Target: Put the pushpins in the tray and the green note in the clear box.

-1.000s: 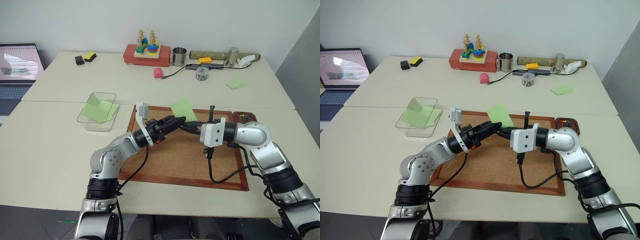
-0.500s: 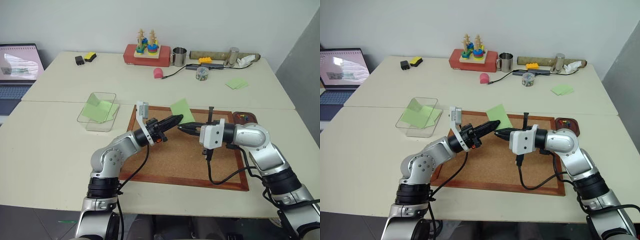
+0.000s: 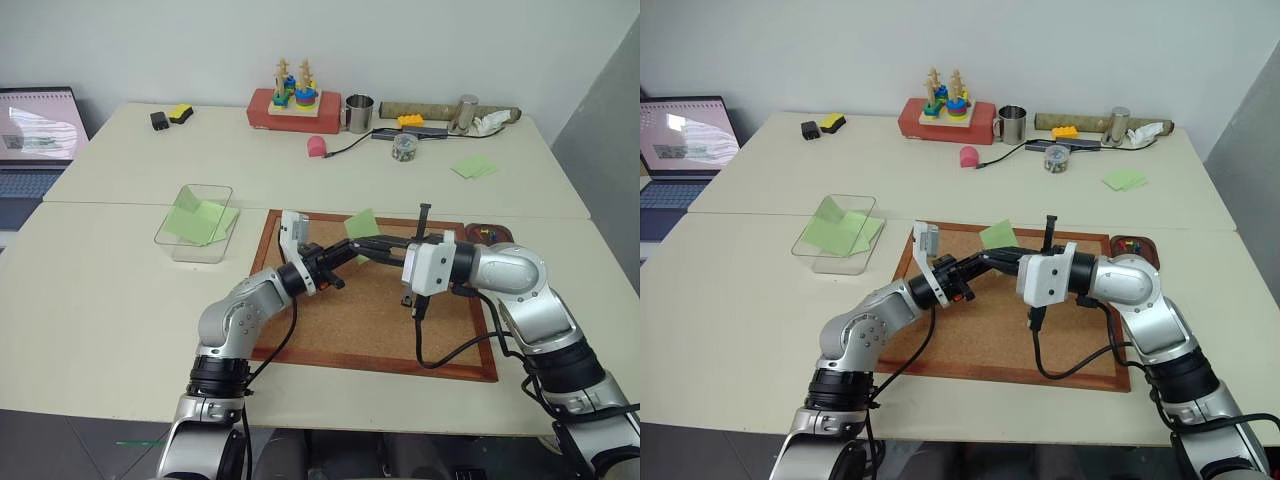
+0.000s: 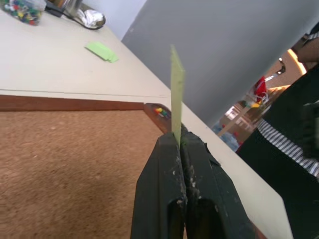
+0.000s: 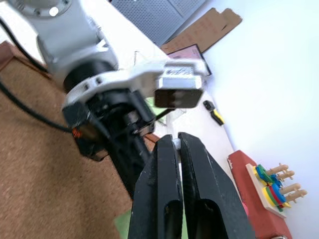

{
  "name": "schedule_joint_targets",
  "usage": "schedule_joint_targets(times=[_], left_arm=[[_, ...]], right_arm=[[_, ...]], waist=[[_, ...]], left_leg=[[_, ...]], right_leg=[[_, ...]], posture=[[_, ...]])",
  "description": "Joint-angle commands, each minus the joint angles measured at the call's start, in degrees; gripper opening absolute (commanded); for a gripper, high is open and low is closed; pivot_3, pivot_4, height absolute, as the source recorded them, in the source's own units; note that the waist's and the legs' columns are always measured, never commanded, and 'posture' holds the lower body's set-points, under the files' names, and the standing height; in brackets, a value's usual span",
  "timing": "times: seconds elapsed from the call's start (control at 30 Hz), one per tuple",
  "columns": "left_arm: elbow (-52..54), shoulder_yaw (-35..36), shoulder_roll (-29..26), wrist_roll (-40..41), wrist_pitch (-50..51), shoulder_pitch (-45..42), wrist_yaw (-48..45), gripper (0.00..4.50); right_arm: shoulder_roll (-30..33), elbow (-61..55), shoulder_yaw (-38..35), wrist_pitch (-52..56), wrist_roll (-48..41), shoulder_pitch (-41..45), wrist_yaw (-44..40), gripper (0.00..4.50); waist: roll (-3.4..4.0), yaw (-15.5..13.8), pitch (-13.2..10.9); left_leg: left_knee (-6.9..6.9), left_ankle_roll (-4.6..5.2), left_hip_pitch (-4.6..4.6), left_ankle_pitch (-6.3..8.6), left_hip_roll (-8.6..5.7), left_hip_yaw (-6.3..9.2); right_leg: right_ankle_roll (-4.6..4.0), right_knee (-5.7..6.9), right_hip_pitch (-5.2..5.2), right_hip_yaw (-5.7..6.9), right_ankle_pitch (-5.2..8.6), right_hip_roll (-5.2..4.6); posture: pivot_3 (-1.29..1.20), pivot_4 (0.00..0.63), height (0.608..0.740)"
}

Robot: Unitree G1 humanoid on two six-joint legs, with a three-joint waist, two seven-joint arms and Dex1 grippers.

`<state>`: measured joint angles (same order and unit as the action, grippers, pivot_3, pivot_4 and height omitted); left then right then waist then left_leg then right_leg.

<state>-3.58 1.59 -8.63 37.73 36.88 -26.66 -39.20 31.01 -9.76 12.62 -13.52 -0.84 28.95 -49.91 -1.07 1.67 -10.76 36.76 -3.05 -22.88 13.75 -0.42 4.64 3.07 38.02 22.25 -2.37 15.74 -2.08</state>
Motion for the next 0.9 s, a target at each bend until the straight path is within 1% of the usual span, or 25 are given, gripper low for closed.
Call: schedule_joint_targets(times=[0.03,0.17,0.33,0.5,0.63,0.77,0.87,0.9], left_arm=[[1.5,0.1,-0.1,-0.7,-1.7,-0.4,-0.1,0.01],[5.8,0.9,-1.9,0.0,-0.8,0.8,-0.2,0.01],[11.3,-0.2,-4.0,0.0,0.3,2.9,0.1,0.01],[14.7,-1.8,-5.1,-0.3,0.8,4.3,-0.1,0.01],[15.1,-2.2,-5.2,-0.4,0.8,4.4,0.1,0.01],[15.2,-3.1,-5.4,-1.0,0.4,4.5,-0.1,0.00],[15.0,-3.3,-5.3,-1.1,0.2,4.6,-0.1,0.00],[14.9,-3.4,-5.3,-1.2,0.2,4.5,-0.2,0.00]], right_arm=[[1.1,-1.5,-6.3,6.0,-2.5,-1.7,3.6,0.00],[4.8,7.3,-13.6,14.5,0.3,-3.3,10.1,0.00],[6.4,18.7,-18.2,23.3,2.1,-2.7,17.8,0.00],[6.9,26.2,-18.3,27.0,1.9,-1.3,18.7,0.00],[6.7,28.5,-18.1,28.2,1.5,-0.8,18.7,0.00],[6.2,28.3,-18.3,29.4,0.7,-0.8,18.6,0.83],[6.1,28.0,-18.3,29.7,0.7,-0.9,18.8,1.60],[6.0,27.8,-18.3,29.8,0.7,-0.9,18.9,1.74]], waist=[[0.00,0.0,0.0],[0.00,-0.1,0.0],[0.00,-0.1,0.0],[0.00,0.1,0.0],[0.01,0.1,0.0],[0.01,0.1,0.0],[0.01,0.1,0.0],[0.01,0.1,0.0]], left_leg=[[0.00,0.00,0.00,0.00,0.00,0.01],[0.07,0.00,-0.01,0.00,-0.01,-0.02],[0.06,0.01,0.00,0.00,-0.02,-0.06],[0.04,0.01,0.01,0.00,-0.01,-0.13],[0.07,0.02,0.02,0.00,-0.01,-0.15],[0.08,0.02,0.01,0.00,-0.01,-0.15],[0.08,0.02,0.01,0.00,-0.01,-0.14],[0.08,0.02,0.01,0.00,-0.01,-0.14]], right_leg=[[0.00,0.00,-0.01,0.00,0.00,0.00],[0.00,0.02,-0.03,-0.01,0.00,-0.02],[-0.01,0.03,-0.02,-0.04,-0.01,-0.01],[-0.01,0.06,0.00,-0.10,-0.01,0.00],[-0.01,0.08,-0.01,-0.12,-0.01,0.01],[-0.01,0.07,-0.01,-0.11,-0.01,0.02],[-0.01,0.07,-0.01,-0.11,-0.01,0.02],[-0.01,0.07,-0.01,-0.11,-0.01,0.02]], posture=[[0.00,0.150,0.740],[0.00,0.150,0.740],[0.00,0.150,0.740],[0.00,0.150,0.740],[0.00,0.150,0.740],[0.00,0.150,0.740],[0.00,0.150,0.740],[0.00,0.150,0.740]])
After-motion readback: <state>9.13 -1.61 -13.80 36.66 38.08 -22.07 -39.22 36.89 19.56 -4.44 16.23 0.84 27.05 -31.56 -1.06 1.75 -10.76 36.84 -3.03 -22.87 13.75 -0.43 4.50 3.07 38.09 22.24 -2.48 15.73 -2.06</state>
